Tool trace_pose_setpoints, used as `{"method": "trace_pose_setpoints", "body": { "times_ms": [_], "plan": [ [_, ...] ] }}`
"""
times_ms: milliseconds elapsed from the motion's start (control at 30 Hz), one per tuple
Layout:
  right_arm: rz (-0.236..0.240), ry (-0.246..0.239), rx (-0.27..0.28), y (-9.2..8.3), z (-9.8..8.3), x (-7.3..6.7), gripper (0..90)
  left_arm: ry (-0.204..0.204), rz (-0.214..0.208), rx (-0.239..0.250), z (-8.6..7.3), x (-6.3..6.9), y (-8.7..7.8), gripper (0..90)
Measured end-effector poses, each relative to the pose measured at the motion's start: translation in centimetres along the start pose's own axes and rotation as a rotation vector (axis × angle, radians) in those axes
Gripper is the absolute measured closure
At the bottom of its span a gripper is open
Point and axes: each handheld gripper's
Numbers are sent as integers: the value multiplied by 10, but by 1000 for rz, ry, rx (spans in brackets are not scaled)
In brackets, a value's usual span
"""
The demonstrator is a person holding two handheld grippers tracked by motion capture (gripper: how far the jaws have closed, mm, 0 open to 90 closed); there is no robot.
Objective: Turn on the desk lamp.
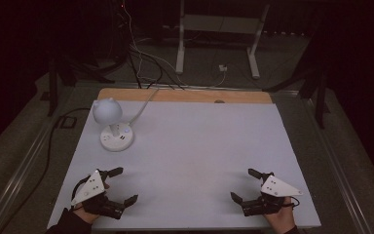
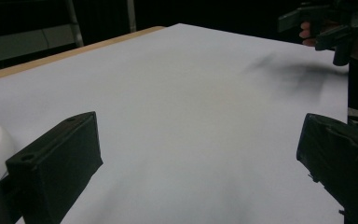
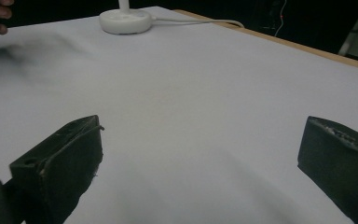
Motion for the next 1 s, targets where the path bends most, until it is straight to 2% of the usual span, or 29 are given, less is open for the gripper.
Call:
{"method": "trace_pose_setpoints", "body": {
  "times_ms": [467,767,1000],
  "plan": [
    [-21,-30,-16,2,0,2,0,12,-20,-35,-2,-1,1,3],
    [-13,-30,-13,3,1,1,0,24,-61,-75,-1,3,3,3],
    [-13,-33,-1,3,3,-1,0,33,-88,-78,5,7,3,3]
  ]
}}
Point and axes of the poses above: each handheld gripper's, and its own axes: y roughly forward along the jaws, z roughly out of its top, x roughly to its right, and after that the axes turned 2 degrees about -x, right-handed
